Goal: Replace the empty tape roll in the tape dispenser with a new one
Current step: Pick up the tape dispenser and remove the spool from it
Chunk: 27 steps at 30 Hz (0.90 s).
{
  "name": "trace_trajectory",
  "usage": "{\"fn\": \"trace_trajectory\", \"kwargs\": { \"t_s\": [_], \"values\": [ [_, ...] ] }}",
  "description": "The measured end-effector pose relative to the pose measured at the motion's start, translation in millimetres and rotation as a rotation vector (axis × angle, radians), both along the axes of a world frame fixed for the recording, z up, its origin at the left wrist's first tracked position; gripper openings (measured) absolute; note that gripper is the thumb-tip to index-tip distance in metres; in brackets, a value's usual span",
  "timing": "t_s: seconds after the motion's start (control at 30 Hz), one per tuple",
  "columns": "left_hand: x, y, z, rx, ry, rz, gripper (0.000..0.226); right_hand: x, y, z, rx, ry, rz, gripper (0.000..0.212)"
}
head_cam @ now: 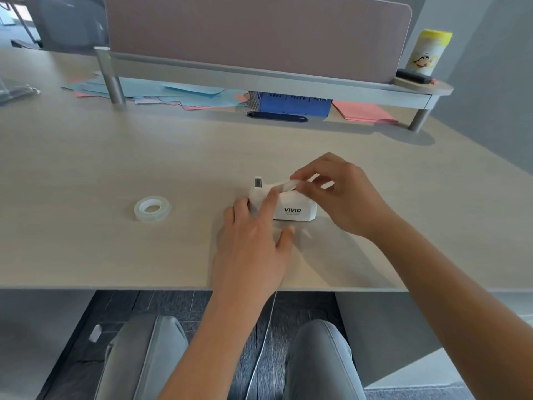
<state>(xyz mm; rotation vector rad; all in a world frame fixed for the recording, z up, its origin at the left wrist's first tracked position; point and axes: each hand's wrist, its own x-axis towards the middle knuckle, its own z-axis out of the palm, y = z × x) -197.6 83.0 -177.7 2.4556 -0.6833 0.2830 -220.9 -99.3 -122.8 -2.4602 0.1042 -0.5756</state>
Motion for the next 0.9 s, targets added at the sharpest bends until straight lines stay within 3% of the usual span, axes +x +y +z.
{"fn": "trace_trajectory", "kwargs": {
  "t_s": [0.27,0.53,0.63,0.77,0.9],
  "values": [
    [-3,1,3,-0.006,-0.023,-0.012,0.064,-3,10,-23,0.150,-0.142,-0.056,0.013],
    [-4,2,4,-0.048,-0.013,-0.021,0.069,-8,11,-20,0.600,-0.315,-0.209,0.015],
    [-5,6,4,-0.259,-0.040,0.002,0.070,-17,18,-12,0.720,-0.337,-0.224,0.016],
    [-5,13,1,-0.716,-0.052,-0.052,0.041,-30,38,-11,0.856,-0.240,-0.133,0.016],
    [-2,22,9,-0.982,0.284,-0.118,0.018,-34,56,-22,0.787,-0.166,-0.100,0.014]
  ]
}}
